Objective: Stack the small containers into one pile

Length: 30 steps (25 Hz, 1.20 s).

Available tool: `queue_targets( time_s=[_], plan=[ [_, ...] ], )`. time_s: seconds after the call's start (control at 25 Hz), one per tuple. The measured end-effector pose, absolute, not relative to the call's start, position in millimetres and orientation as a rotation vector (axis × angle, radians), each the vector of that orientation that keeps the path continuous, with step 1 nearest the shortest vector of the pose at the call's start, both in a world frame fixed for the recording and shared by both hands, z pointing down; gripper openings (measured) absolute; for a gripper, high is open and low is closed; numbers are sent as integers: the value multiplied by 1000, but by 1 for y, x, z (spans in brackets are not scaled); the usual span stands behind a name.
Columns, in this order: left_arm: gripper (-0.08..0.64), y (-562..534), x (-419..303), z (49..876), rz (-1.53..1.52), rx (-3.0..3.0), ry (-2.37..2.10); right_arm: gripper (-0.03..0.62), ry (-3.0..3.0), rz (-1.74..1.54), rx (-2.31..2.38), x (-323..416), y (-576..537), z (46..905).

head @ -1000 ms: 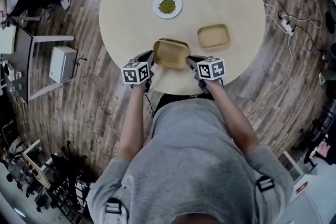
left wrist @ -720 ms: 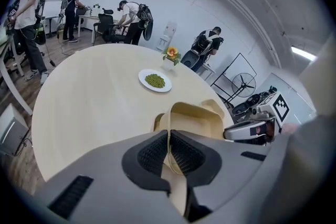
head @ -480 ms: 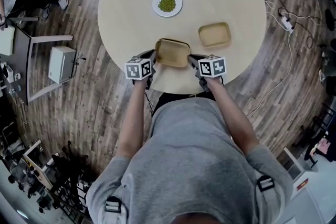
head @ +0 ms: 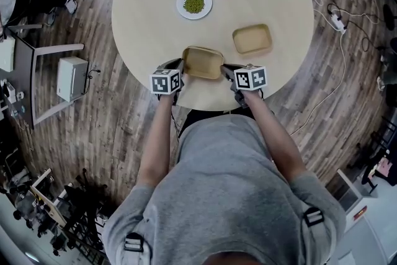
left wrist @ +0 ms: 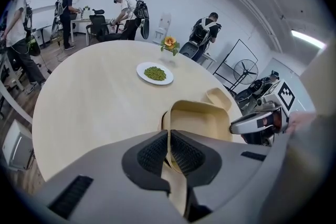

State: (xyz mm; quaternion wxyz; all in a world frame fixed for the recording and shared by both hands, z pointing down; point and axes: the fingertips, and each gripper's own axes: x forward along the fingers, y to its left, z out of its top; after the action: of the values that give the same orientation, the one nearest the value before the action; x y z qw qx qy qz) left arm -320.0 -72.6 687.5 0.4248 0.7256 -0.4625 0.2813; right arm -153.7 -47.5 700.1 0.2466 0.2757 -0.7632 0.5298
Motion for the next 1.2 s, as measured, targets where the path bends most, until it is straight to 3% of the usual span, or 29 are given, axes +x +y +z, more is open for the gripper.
queue_targets(
  time_s=[0.84, 1.0, 1.08, 1.2],
  plan=[
    [35, -76, -321, 691, 755, 1796, -1105, 35, -2022, 1512, 732, -157, -48, 702],
    [40, -76, -324, 688, 775, 1823, -1154, 88, -2066, 1454, 722, -162, -49, 697],
    [89, -77, -323, 687, 775, 1841, -1164, 124, -2088, 1438, 723, -166, -51, 694],
    [98, -77, -320, 688, 796, 1857, -1161, 130, -2098, 1389, 732, -167, -55, 693]
  ],
)
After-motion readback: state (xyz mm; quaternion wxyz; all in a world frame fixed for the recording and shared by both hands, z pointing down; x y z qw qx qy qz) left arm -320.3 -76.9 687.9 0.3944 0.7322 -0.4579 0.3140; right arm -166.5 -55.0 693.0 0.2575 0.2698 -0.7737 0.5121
